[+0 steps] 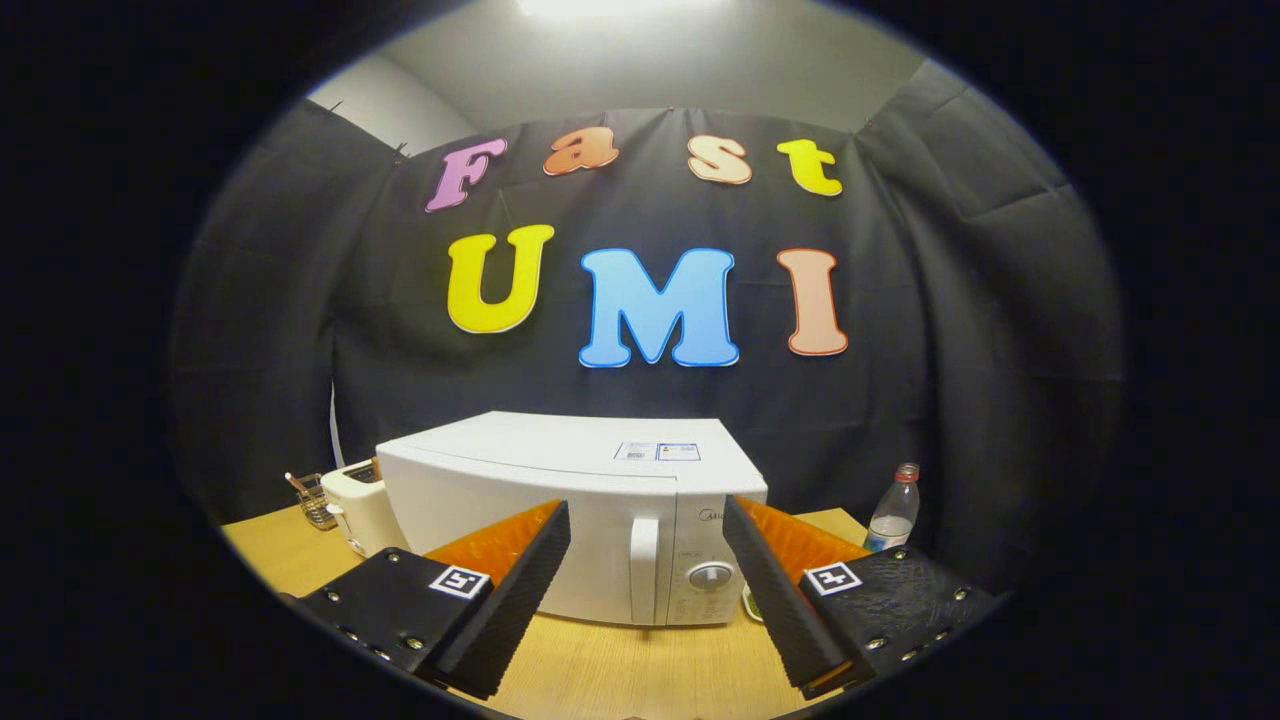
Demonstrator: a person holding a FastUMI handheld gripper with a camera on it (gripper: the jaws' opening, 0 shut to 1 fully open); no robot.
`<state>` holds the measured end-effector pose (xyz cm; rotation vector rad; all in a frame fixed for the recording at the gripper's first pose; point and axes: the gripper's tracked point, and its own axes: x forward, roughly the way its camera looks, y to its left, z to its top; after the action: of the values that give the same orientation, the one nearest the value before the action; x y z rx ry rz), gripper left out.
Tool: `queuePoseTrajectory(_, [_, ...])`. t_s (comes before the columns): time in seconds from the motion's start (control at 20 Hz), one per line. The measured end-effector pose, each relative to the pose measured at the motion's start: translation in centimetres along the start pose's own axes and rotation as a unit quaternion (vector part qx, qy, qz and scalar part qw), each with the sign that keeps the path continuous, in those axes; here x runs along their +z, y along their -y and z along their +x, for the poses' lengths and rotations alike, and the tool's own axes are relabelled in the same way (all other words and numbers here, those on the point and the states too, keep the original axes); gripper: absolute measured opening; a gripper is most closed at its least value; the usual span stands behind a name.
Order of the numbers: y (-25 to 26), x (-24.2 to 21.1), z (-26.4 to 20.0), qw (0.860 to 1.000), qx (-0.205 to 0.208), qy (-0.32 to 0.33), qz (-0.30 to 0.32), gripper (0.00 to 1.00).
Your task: Open the microwave, put the food inside, and close the microwave door.
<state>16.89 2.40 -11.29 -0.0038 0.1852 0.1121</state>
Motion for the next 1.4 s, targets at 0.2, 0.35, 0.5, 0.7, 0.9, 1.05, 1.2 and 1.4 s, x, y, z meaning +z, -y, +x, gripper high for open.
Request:
queuePoseTrajectory(0.2, [0.4,-3.1,3.4,1.000,-0.004,-0.029,-0.004,0.99])
queuePoseTrajectory(0.35, [0.5,-5.3,5.4,0.999,-0.005,-0.052,0.000,0.99])
queuePoseTrajectory(0.5, [0.5,-7.5,6.7,0.997,-0.006,-0.075,0.004,0.98])
queuePoseTrajectory(0.7, [0.3,-9.0,7.5,0.995,-0.010,-0.095,0.006,0.61])
queuePoseTrajectory(0.9, [-0.3,-9.8,8.1,0.994,-0.004,-0.109,-0.004,0.43])
queuePoseTrajectory(1.05, [-0.1,-9.8,7.9,0.994,-0.020,-0.110,-0.005,0.25])
queuePoseTrajectory(1.2, [-0.2,-9.5,7.6,0.993,-0.013,-0.121,0.002,0.14])
queuePoseTrajectory(1.4, [-1.9,-9.7,3.1,0.993,0.003,-0.112,-0.032,0.10])
